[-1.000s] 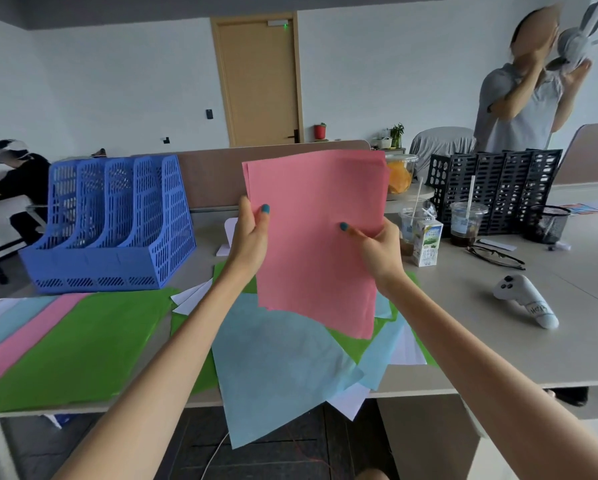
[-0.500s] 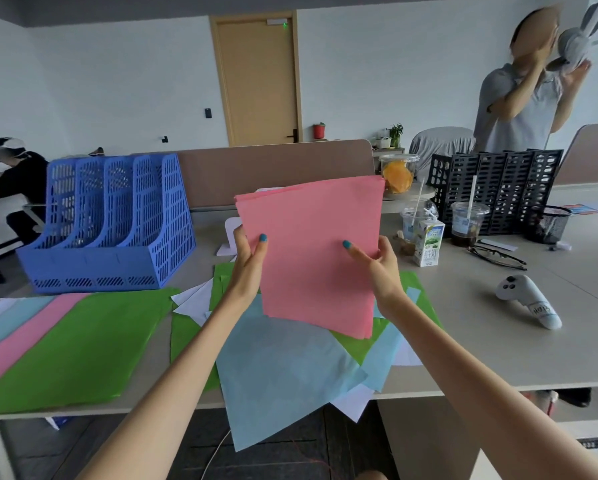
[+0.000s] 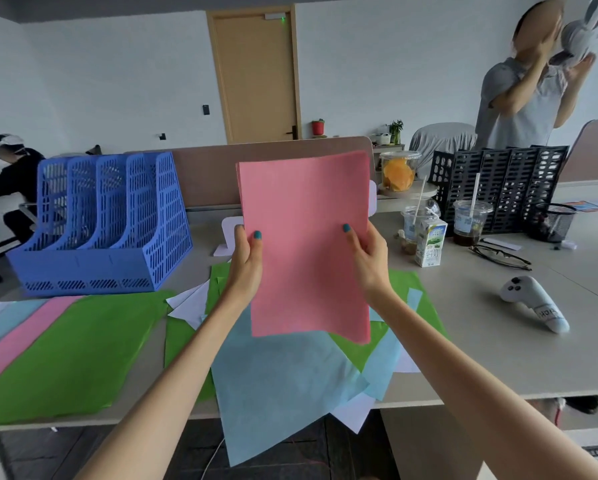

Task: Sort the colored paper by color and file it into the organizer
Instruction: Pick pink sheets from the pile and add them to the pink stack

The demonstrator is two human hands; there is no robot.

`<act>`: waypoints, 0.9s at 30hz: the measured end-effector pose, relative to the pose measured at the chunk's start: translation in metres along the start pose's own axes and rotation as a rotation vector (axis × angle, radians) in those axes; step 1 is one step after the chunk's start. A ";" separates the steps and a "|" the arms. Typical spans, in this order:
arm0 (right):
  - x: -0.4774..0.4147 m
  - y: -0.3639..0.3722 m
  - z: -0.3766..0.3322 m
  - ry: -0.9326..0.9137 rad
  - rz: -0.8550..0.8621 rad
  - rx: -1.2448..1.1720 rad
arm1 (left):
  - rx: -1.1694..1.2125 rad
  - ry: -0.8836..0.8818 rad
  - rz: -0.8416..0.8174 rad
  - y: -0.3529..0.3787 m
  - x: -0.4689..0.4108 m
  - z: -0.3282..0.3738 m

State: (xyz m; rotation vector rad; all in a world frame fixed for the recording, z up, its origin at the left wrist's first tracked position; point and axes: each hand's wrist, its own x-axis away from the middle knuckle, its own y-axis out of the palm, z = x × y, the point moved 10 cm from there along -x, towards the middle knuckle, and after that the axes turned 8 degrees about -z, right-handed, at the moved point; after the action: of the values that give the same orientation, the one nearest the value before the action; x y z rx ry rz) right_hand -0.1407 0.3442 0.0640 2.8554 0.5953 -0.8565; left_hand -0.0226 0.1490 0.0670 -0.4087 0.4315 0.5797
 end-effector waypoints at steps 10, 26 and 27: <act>0.013 0.025 0.038 0.216 -0.077 -0.130 | -0.014 -0.019 0.000 -0.031 0.004 -0.012; 0.048 0.194 0.054 0.465 -0.252 -0.376 | 0.490 -0.648 -0.155 -0.149 0.097 -0.096; 0.052 0.205 0.054 0.474 -0.257 -0.377 | 0.508 -0.665 -0.163 -0.156 0.105 -0.098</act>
State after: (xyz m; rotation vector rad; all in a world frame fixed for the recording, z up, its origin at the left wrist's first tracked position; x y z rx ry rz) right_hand -0.0477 0.1622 -0.0129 2.6541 1.0616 -0.0518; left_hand 0.1236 0.0282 -0.0282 0.2401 -0.1017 0.3966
